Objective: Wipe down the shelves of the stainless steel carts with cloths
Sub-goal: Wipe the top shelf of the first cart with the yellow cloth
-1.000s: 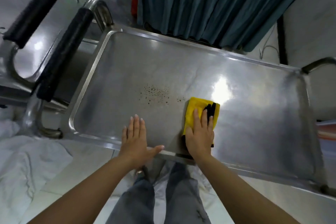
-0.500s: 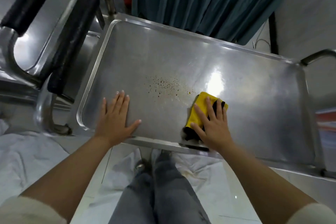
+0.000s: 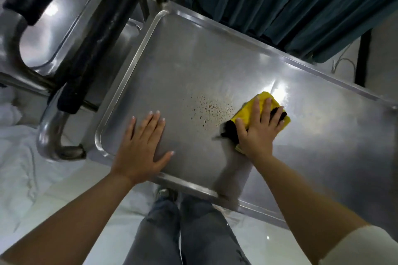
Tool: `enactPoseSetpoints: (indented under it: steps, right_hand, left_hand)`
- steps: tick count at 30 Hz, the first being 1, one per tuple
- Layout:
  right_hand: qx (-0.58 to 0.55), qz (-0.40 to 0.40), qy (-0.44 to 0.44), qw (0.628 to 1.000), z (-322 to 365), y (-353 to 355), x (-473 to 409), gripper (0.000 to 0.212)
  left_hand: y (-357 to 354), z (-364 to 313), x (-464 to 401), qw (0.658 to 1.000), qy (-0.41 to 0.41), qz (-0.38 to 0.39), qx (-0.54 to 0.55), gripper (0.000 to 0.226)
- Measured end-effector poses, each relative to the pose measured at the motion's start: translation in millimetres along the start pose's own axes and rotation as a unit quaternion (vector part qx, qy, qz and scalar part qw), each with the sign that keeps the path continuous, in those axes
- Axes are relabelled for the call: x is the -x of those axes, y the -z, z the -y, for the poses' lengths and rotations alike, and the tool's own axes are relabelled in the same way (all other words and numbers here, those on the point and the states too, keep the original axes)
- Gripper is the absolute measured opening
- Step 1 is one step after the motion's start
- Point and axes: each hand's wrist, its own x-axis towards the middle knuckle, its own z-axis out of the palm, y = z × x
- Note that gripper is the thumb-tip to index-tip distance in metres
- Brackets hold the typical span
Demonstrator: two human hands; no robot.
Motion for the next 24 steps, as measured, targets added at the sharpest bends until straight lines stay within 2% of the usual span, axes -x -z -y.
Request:
enactPoseSetpoints:
  steps: [6,11,14,19,24]
  right_hand:
    - [0.024,0.016,0.125,0.992,1,17,-86,0.079]
    - [0.043,0.063,0.263,0.962,11,32,-161,0.079]
    - [0.074,0.081,0.312,0.944,24,37,-191,0.077]
    - [0.067,0.11,0.348,0.929,34,42,-202,0.079]
    - [0.02,0.127,0.382,0.915,32,36,-163,0.075]
  left_hand:
    - [2,0,-13,1.0,0.001,-0.007,-0.008,0.085]
    - [2,0,-17,1.0,0.006,-0.018,-0.003,0.084]
    - [2,0,-18,1.0,0.012,-0.016,-0.01,0.084]
    - [0,1,-21,1.0,0.011,-0.02,-0.01,0.084]
    - [1,1,-22,1.0,0.008,-0.026,-0.002,0.085]
